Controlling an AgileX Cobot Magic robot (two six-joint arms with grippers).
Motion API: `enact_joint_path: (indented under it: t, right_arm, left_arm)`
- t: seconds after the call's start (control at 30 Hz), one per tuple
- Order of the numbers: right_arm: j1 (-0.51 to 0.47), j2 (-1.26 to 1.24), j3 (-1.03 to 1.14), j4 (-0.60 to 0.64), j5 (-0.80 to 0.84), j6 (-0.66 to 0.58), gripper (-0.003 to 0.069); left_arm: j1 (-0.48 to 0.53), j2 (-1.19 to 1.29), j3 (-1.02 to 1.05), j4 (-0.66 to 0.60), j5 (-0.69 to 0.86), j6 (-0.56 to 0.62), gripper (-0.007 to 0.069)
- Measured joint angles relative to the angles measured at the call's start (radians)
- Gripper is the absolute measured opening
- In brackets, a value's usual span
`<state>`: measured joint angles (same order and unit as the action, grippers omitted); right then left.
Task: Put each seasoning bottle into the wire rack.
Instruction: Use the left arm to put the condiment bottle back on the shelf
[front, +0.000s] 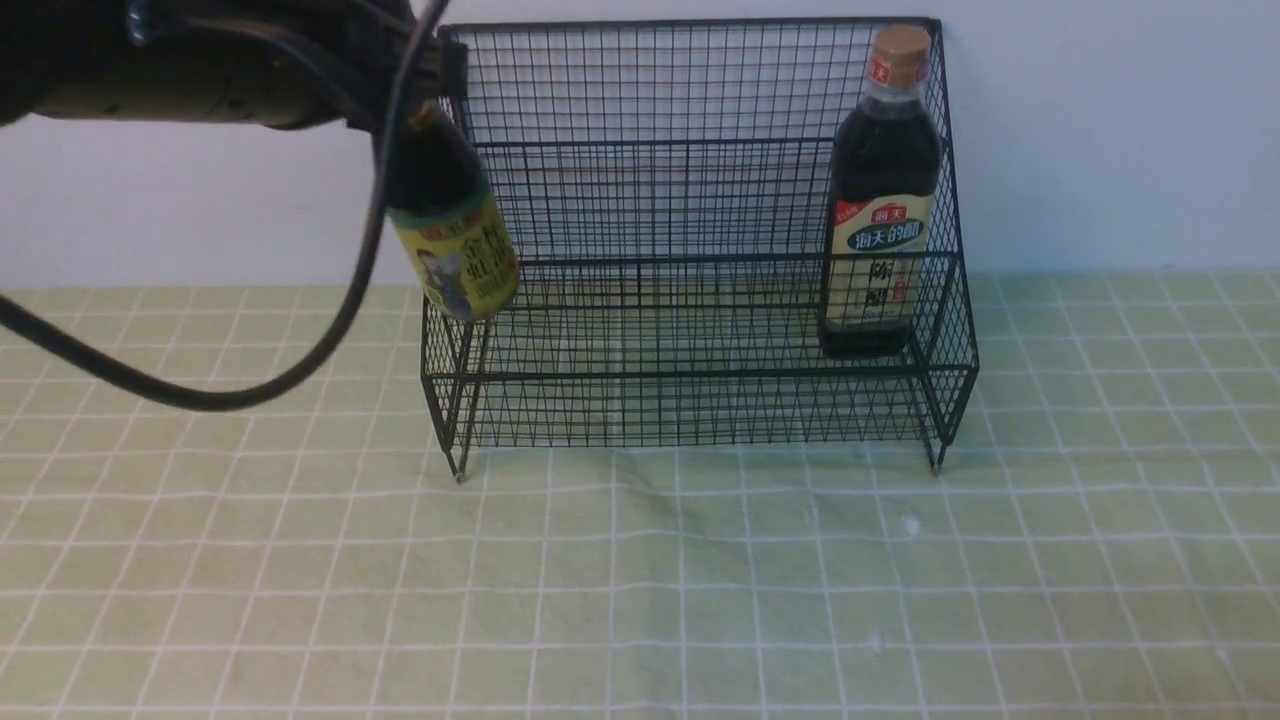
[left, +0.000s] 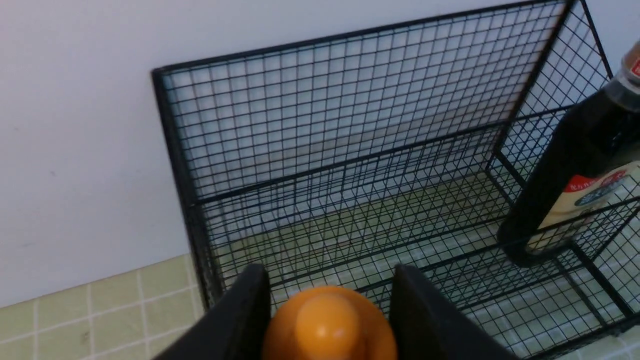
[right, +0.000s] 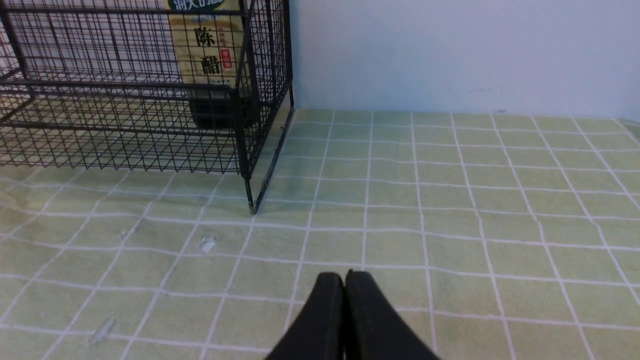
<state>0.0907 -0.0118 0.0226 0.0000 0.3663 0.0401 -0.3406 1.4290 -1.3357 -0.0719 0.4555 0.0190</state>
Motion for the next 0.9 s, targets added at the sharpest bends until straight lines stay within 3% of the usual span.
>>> enact_joint_path:
  t: [0.37, 0.8, 0.9]
  right_arm:
    - [0.000, 0.000, 0.000, 0.000, 0.000, 0.000, -0.0012]
    - [0.000, 0.000, 0.000, 0.000, 0.000, 0.000, -0.0012]
    - [0.000, 0.000, 0.000, 0.000, 0.000, 0.000, -0.0012]
  left_arm:
    - [-0.008, 0.200, 0.000, 0.007, -0.094, 0.000, 0.0277]
    - [-0.010, 0.294, -0.003, 0.019, -0.039, 0.011, 0.0277]
    - [-0.010, 0.282, -0.003, 0.018, -0.023, 0.008, 0.0347]
